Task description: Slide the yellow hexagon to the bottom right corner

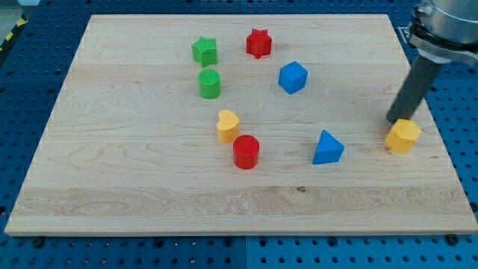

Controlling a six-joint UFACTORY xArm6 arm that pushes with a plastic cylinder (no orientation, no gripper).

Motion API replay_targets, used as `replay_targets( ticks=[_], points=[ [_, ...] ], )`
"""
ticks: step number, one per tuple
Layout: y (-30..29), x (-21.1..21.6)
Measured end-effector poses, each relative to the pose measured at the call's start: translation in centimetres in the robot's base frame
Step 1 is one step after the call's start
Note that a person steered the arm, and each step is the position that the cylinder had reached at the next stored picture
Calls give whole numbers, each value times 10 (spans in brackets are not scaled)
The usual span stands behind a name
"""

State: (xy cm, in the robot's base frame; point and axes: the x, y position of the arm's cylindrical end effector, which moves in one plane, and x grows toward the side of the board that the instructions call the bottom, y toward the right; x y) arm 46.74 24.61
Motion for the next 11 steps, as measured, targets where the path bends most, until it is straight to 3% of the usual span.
replay_targets(
  ticks=[2, 4, 8, 9, 10, 11],
  points=[
    [23, 47],
    [6, 3],
    [-24, 78],
    [-40, 52],
    [-95, -12],
    [-179, -22]
  ],
)
